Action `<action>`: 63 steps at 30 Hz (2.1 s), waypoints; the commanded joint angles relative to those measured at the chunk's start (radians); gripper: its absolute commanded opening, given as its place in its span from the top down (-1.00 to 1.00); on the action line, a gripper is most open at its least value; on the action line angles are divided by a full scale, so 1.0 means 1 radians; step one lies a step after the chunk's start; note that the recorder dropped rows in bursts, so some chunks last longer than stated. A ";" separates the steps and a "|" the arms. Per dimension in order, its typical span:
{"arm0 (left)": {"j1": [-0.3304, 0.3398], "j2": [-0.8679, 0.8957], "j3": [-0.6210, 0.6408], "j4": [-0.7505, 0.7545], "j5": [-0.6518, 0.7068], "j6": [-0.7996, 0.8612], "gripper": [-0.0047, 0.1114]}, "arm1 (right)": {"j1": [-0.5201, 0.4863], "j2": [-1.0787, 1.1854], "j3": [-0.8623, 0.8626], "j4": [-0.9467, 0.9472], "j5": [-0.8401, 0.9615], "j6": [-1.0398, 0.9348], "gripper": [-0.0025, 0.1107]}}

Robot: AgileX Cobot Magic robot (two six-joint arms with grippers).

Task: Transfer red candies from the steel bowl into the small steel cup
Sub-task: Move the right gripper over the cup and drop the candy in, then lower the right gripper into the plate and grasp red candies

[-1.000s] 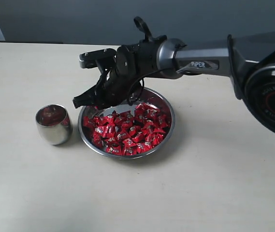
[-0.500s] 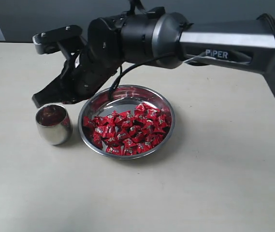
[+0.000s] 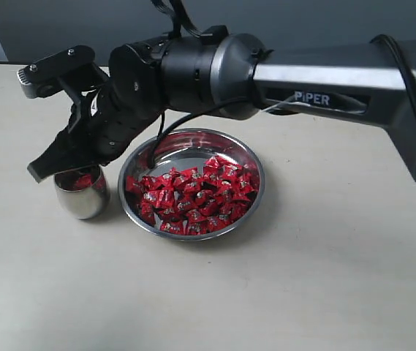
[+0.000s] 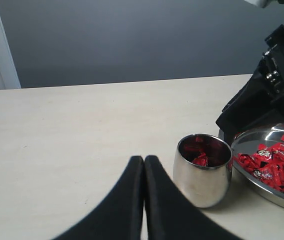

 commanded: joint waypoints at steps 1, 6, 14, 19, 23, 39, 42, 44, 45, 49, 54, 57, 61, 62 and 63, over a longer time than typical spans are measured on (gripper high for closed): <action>-0.002 -0.005 0.002 0.001 0.000 -0.002 0.91 | -0.021 -0.012 -0.004 -0.118 0.068 0.028 0.38; -0.002 -0.005 0.002 0.001 0.000 -0.002 0.91 | -0.123 -0.003 -0.004 -0.116 0.165 0.070 0.38; -0.002 -0.005 0.002 0.001 0.000 -0.002 0.91 | -0.211 0.054 -0.004 -0.112 0.237 0.024 0.37; -0.002 -0.005 0.002 0.001 0.000 -0.002 0.91 | -0.211 0.102 -0.004 -0.124 0.281 0.005 0.37; -0.002 -0.005 0.002 0.001 0.000 -0.002 0.91 | -0.211 0.131 -0.004 -0.135 0.283 -0.007 0.37; -0.002 -0.005 0.002 0.001 0.000 -0.002 0.91 | -0.211 0.145 -0.004 -0.139 0.345 -0.071 0.37; -0.002 -0.005 0.002 0.001 0.000 -0.002 0.91 | -0.211 0.145 -0.004 -0.139 0.355 -0.092 0.37; -0.002 -0.005 0.002 0.001 0.000 -0.002 0.91 | -0.211 0.145 -0.004 -0.139 0.355 -0.096 0.37; -0.002 -0.005 0.002 0.001 0.000 -0.002 0.91 | -0.211 0.145 -0.004 -0.139 0.355 -0.098 0.37; -0.002 -0.005 0.002 0.001 0.000 -0.002 0.91 | -0.211 0.145 -0.004 -0.139 0.349 -0.126 0.19; -0.002 -0.005 0.002 0.001 0.000 -0.002 0.91 | -0.211 0.145 -0.004 -0.139 0.338 -0.132 -0.12; -0.002 -0.005 0.002 0.001 0.000 -0.002 0.91 | -0.211 0.145 -0.004 -0.139 0.358 -0.132 -0.12; -0.002 -0.005 0.002 0.001 0.000 -0.002 0.91 | -0.211 0.145 -0.004 -0.139 0.377 -0.129 -0.12; -0.002 -0.005 0.002 0.001 0.000 -0.002 0.91 | -0.211 0.145 -0.004 -0.139 0.375 -0.124 -0.12; -0.002 -0.005 0.002 0.001 0.000 -0.002 0.91 | -0.211 0.145 -0.004 -0.139 0.372 -0.122 -0.11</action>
